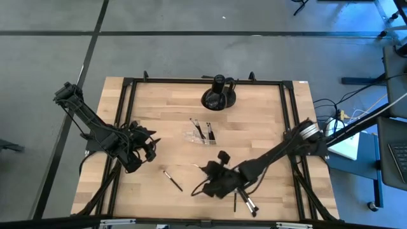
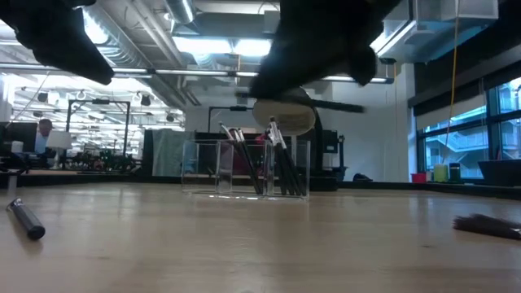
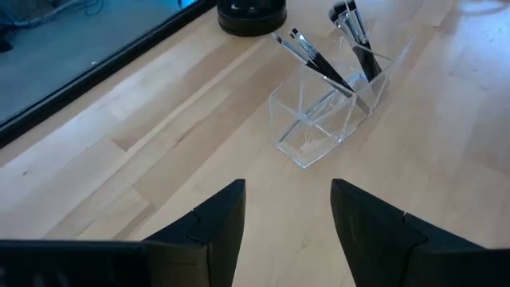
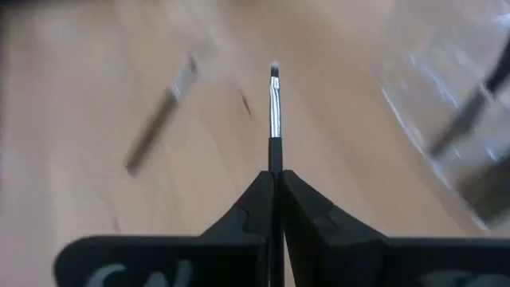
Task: Pick & Place Makeup Supplies
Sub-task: Put the makeup brush into the transparent organizer
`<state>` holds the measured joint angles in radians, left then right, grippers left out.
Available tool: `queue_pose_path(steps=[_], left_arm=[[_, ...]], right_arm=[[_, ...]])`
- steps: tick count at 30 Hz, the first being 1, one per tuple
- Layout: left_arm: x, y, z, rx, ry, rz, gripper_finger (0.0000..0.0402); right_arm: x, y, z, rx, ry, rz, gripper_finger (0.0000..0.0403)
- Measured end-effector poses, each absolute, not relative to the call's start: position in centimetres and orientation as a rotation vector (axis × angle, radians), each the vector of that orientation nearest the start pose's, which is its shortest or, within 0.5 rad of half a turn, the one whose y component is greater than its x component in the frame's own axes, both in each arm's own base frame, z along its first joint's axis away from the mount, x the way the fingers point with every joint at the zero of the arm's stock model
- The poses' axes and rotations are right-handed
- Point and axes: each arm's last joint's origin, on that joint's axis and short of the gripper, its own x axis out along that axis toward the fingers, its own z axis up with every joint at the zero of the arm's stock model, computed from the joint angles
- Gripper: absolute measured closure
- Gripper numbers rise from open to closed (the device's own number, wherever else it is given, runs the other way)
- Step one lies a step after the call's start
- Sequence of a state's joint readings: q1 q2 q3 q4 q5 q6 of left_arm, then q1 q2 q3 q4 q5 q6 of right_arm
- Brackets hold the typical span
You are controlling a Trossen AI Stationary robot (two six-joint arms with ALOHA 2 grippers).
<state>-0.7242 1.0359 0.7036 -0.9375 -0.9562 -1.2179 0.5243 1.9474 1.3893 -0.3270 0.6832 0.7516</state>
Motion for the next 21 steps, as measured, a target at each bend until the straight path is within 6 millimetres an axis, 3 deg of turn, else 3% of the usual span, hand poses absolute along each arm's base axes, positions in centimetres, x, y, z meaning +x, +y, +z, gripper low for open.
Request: queue_pose_path(steps=[4,8,14,21], left_arm=[[13.7,-9.0,22.8,-0.199,0.536,0.631,0.0221],[13.8,-9.0,22.8,-0.203,0.522,0.631,0.0221],[13.9,-9.0,22.8,-0.178,0.521,0.629,0.0221],[14.0,-8.7,22.8,-0.176,0.527,0.647,0.0221]], right_arm=[[36.5,17.1,18.8,0.285,0.357,-0.333,0.0379],[36.9,13.6,17.5,0.348,0.162,-0.359,0.0379],[37.2,9.2,17.0,0.318,0.054,-0.437,0.0379],[38.1,6.9,18.0,0.189,0.013,-0.492,0.0379]])
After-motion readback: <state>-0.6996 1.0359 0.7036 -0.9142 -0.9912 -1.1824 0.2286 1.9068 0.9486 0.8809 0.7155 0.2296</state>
